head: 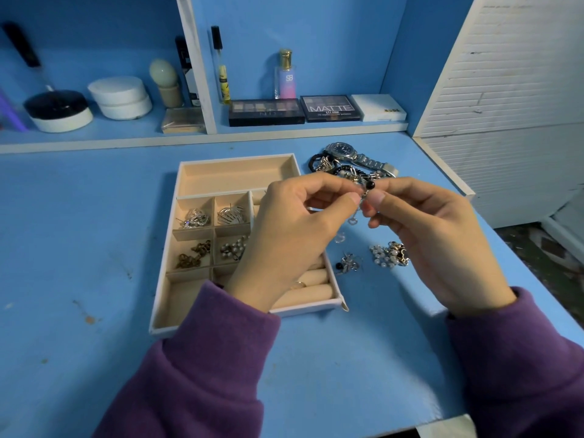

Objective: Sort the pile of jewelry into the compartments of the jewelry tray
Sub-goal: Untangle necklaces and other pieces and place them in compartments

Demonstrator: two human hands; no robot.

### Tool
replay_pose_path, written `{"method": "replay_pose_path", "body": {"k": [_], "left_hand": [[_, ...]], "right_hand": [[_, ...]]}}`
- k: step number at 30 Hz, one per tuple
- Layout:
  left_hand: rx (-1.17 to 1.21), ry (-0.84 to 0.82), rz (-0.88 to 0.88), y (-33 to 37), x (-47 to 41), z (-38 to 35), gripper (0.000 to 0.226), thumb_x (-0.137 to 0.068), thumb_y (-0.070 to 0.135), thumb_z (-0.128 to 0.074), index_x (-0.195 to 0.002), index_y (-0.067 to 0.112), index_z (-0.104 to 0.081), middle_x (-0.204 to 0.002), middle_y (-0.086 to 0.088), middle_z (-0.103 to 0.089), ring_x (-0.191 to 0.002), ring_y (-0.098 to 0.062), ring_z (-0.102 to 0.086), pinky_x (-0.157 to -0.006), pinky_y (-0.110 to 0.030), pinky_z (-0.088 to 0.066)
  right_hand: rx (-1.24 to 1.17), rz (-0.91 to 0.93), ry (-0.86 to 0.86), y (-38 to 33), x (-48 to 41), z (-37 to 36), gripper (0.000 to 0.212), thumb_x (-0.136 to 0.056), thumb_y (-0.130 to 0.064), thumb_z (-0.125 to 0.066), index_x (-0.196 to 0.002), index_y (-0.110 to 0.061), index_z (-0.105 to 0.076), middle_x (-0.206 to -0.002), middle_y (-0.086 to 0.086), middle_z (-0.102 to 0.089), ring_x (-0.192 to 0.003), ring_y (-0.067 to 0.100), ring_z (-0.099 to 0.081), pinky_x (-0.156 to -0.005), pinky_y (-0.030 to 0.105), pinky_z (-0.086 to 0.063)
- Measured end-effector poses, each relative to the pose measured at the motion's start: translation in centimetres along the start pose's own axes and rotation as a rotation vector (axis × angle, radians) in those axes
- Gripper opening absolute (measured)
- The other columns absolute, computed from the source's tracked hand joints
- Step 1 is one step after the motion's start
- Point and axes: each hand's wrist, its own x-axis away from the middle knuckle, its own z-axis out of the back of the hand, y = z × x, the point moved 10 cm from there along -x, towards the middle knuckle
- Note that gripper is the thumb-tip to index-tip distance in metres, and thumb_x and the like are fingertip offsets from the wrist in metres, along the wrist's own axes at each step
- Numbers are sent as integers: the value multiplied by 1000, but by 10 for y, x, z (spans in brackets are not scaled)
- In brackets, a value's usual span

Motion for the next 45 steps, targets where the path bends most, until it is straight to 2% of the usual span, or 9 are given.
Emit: {"method": "replay_pose_path", "body": {"k": [6,12,17,23,27,30,34,40,45], "left_hand": [[-103,19,-57,5,1,0,14,-77,11,-70,-75,25,-70,-69,13,-69,-65,0,-62,-66,-14,-49],[-184,47,-79,6,3,1,10,-75,13,-70,-72,22,-69,-65,10,-66,-62,0,-59,-61,-17,-49],[-185,45,-61,4,2,1,9,-74,15,-70,-71,22,-67,-65,10,-65,-61,0,-57,-62,-16,-48],[-173,21,-48,4,1,-2,12,-77,15,-68,-70,24,-66,-63,12,-63,-61,2,-56,-62,-12,-46],[-121,18,-38,2,1,-1,15,-80,14,-66,-71,25,-64,-62,16,-63,-63,4,-57,-64,-13,-45],[-15,-18,24,-5,-1,-4,16,-82,12,-65,-72,25,-64,-69,12,-67,-73,-7,-64,-70,-22,-50],[69,-57,65,-8,1,-9,12,-81,9,-66,-79,21,-66,-78,0,-72,-81,-19,-68,-73,-24,-53],[-103,-55,-44,0,2,-9,17,-75,18,-73,-88,28,-69,-77,8,-72,-76,-6,-65,-71,-29,-55],[-99,-28,-44,0,1,-6,6,-79,18,-69,-83,23,-71,-78,10,-73,-75,-2,-66,-69,-16,-51]], "right_hand": [[4,11,14,-2,0,1,8,-70,-16,-67,-76,-15,-72,-68,-1,-68,-68,14,-59,-66,22,-49],[119,54,23,-7,2,-1,13,-79,-8,-66,-74,-19,-72,-69,-4,-69,-70,11,-60,-65,20,-49],[168,86,76,-15,5,-1,14,-82,-4,-63,-75,-15,-69,-64,-8,-68,-64,7,-59,-58,11,-44],[163,108,93,-16,6,-1,13,-82,-4,-63,-78,-14,-68,-68,-8,-68,-65,8,-58,-62,16,-47],[131,119,63,-18,5,-2,11,-80,-4,-64,-81,-13,-70,-70,-9,-70,-67,7,-60,-63,13,-46],[78,102,62,-14,3,2,8,-77,-9,-69,-81,-15,-72,-74,-3,-71,-71,14,-61,-69,20,-48],[4,68,61,-8,1,5,6,-75,-12,-67,-76,-14,-72,-75,3,-71,-72,20,-60,-71,25,-48],[27,44,88,-7,2,6,8,-75,-9,-70,-68,-11,-67,-62,4,-64,-64,18,-56,-64,23,-47],[24,20,110,-5,3,7,11,-78,-7,-67,-68,-8,-62,-61,4,-63,-62,16,-55,-61,21,-46]]}}
